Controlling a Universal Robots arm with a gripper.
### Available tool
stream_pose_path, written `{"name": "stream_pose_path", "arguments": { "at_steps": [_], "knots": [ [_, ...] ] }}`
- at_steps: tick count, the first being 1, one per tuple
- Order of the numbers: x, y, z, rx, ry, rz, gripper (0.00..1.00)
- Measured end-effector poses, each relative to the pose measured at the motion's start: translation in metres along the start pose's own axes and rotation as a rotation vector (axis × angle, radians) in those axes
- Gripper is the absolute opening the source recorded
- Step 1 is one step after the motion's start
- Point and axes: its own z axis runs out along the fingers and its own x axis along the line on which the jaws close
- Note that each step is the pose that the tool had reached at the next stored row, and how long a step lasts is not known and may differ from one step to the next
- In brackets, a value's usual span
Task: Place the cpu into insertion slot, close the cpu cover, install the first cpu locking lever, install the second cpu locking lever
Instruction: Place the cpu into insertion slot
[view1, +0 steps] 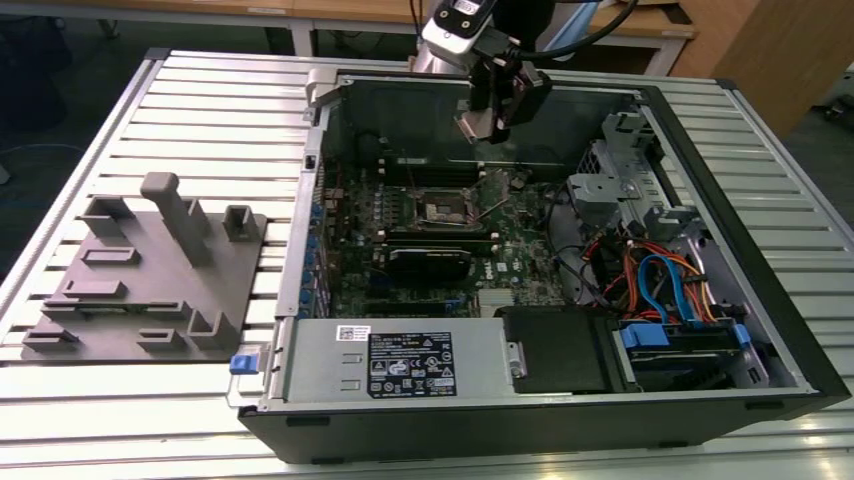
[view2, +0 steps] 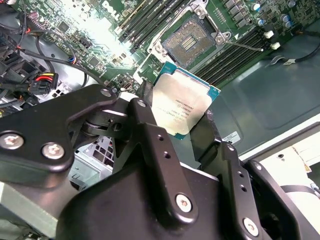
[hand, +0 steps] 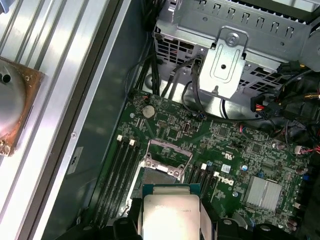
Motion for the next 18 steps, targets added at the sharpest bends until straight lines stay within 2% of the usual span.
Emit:
{"name": "stream_pose_path", "arguments": {
  "at_steps": [5,10,13,18],
  "knots": [
    [0.0001,0.0000,0.0006,-0.0004,-0.0002,0.005,0.54],
    [0.0005,-0.0015,0.0026,-0.0023,-0.0039,0.062,0.54],
    [0.0014,-0.0047,0.0048,-0.0005,-0.0036,0.063,0.54],
    [0.0016,-0.0057,0.0061,0.0016,-0.0029,0.063,0.54]
  ]
}}
